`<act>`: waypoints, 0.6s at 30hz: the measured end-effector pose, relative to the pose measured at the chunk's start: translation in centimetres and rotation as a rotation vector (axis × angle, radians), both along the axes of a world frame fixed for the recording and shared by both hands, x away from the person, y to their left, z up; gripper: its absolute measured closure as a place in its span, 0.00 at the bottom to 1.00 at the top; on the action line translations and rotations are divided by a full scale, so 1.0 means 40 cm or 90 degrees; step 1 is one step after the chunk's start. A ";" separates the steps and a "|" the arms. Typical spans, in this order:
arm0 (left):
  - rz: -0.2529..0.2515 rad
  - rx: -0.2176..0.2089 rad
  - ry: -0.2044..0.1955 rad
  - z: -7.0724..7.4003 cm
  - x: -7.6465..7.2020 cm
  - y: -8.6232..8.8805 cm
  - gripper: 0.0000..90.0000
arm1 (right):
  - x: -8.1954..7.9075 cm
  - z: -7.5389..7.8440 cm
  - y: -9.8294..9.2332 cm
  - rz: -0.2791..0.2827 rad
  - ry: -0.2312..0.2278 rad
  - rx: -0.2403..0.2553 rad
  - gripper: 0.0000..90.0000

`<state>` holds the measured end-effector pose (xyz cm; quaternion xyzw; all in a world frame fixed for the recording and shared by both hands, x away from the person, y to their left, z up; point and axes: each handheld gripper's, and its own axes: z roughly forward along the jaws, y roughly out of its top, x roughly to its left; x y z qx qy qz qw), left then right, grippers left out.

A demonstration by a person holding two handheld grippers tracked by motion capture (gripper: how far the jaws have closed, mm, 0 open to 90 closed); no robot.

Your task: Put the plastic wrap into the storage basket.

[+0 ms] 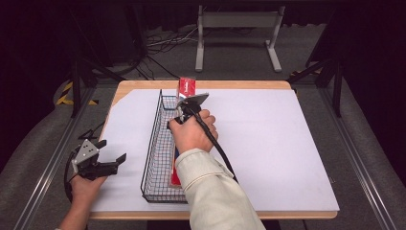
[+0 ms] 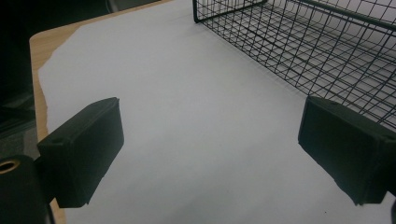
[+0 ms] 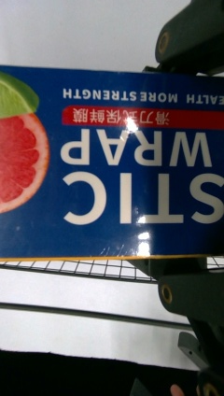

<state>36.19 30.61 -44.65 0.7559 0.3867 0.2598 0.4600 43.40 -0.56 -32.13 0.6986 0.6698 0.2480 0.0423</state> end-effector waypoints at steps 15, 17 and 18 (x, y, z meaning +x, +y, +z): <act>0.001 -0.001 0.000 0.000 -0.001 0.000 0.08 | 0.020 -0.066 0.032 0.000 0.024 -0.028 0.44; 0.002 -0.001 0.000 -0.001 -0.001 0.000 0.08 | 0.021 -0.081 0.036 0.003 0.036 -0.035 0.44; 0.002 -0.001 0.000 -0.001 -0.001 0.000 0.08 | 0.021 -0.085 0.037 0.003 0.039 -0.036 0.44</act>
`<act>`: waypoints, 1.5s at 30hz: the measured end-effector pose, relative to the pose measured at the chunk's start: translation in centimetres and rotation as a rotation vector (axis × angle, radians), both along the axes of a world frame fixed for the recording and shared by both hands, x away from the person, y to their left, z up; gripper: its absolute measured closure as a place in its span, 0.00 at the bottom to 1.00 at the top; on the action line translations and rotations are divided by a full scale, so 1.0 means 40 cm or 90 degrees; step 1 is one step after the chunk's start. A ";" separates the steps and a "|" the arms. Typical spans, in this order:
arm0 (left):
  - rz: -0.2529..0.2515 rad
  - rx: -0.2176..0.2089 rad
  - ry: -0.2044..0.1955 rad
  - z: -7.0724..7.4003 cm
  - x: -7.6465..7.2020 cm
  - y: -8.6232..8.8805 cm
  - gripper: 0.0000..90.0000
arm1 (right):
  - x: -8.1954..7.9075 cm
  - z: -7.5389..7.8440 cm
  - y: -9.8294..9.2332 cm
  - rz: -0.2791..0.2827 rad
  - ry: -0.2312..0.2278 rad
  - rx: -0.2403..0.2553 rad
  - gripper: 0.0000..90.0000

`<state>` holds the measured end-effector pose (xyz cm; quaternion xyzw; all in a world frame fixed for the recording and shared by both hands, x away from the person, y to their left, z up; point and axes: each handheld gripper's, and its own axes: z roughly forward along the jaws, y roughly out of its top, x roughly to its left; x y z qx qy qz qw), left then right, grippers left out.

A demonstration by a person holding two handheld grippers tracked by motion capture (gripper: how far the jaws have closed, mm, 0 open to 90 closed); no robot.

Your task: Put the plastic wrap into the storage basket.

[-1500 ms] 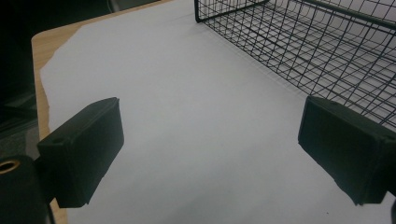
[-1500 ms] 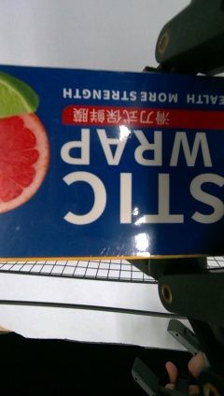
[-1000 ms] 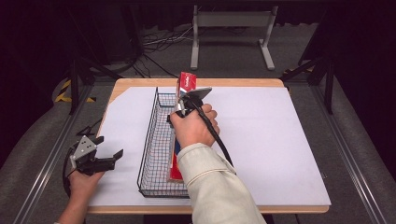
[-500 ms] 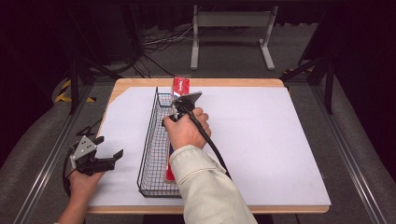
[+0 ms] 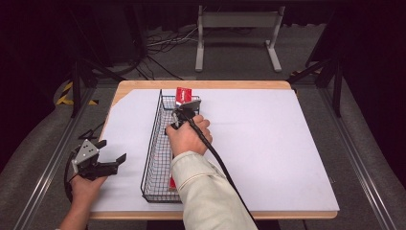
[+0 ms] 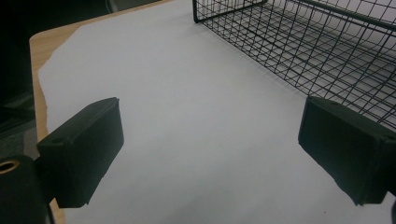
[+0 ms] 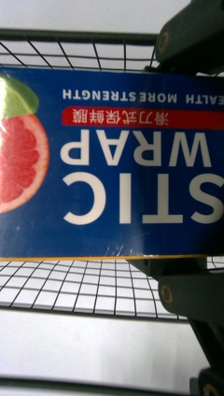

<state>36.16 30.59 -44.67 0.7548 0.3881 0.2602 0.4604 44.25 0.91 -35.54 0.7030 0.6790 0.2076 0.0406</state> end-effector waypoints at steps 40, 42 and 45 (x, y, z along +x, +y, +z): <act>-0.003 -0.011 0.000 -0.001 0.000 0.003 0.08 | 0.010 -0.072 0.027 -0.016 0.060 -0.052 0.43; -0.004 -0.011 0.000 -0.001 0.000 0.003 0.08 | 0.010 -0.073 0.028 -0.014 0.061 -0.056 0.43; -0.004 -0.012 0.000 -0.001 0.000 0.003 0.08 | 0.011 -0.072 0.027 -0.020 0.060 -0.054 0.43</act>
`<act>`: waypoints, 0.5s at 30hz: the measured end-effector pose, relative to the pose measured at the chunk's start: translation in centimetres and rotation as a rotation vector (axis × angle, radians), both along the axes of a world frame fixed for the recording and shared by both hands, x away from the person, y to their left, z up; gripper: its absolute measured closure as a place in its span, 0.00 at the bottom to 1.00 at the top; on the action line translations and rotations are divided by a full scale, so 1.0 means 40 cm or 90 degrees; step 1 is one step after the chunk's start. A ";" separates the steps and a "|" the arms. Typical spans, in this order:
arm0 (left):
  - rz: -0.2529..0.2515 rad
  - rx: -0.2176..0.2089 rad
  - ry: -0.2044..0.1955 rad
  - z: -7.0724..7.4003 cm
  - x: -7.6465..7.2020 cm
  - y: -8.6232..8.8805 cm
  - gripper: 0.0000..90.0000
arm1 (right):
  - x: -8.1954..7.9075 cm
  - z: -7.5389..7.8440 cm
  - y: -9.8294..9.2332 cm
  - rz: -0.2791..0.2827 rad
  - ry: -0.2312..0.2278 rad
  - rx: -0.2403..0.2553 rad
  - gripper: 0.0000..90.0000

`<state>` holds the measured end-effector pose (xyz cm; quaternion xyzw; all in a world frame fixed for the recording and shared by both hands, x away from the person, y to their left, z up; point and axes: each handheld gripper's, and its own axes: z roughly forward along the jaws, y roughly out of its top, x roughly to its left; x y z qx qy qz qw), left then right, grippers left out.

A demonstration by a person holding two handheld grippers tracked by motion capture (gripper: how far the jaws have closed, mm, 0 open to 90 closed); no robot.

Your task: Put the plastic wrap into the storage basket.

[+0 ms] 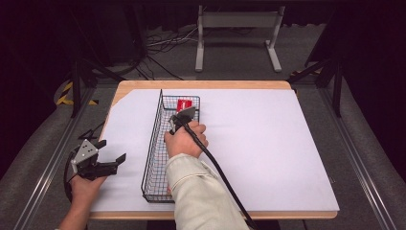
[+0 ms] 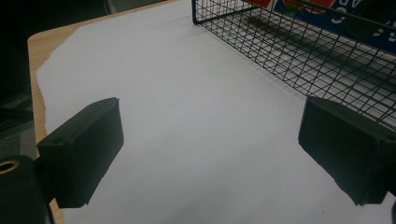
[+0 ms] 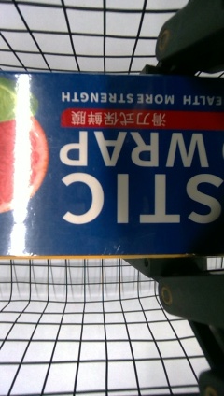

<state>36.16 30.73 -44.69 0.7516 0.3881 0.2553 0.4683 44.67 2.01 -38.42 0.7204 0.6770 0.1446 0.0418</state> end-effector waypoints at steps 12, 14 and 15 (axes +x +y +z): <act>-0.001 0.000 -0.001 0.000 -0.001 0.000 0.08 | -0.004 -0.008 0.012 0.010 -0.006 -0.035 0.41; -0.001 0.001 -0.002 0.000 -0.001 0.000 0.08 | -0.003 -0.008 0.015 0.008 -0.004 -0.040 0.41; -0.001 0.000 -0.001 0.001 -0.001 0.000 0.08 | -0.003 -0.009 0.016 0.010 -0.005 -0.041 0.41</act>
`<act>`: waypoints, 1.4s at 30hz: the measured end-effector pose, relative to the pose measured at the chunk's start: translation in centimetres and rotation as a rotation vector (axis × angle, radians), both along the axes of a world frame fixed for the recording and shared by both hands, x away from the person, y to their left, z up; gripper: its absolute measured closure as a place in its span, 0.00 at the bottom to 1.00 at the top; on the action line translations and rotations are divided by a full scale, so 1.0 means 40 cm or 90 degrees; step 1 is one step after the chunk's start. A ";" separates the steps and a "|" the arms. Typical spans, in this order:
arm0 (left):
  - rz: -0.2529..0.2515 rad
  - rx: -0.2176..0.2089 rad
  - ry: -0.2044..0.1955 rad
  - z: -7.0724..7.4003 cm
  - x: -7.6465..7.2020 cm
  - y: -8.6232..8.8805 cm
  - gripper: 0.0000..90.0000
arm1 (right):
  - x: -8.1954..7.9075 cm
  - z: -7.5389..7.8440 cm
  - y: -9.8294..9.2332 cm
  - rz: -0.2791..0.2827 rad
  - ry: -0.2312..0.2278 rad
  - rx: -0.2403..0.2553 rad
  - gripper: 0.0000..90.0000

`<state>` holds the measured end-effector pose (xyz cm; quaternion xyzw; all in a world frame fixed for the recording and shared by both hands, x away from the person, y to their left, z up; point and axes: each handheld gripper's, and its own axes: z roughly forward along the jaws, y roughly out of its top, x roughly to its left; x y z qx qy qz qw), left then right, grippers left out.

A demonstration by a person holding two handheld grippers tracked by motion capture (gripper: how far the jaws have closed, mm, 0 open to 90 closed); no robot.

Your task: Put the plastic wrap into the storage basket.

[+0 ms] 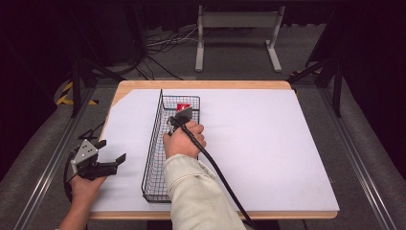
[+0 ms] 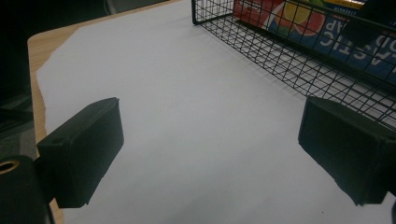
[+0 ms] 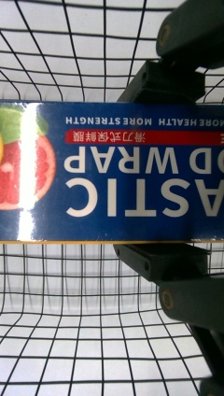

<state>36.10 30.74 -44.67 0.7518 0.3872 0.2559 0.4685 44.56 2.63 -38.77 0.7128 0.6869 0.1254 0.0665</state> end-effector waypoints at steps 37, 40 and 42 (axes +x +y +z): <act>0.000 0.002 0.001 -0.001 0.000 0.000 0.08 | -0.012 0.156 -0.109 0.114 -0.187 0.039 0.32; 0.000 0.002 0.002 -0.001 0.000 0.000 0.08 | -0.018 0.177 -0.139 0.132 -0.219 0.052 0.31; 0.000 0.006 0.000 -0.001 0.001 -0.001 0.08 | -0.021 0.183 -0.156 0.135 -0.232 0.049 0.31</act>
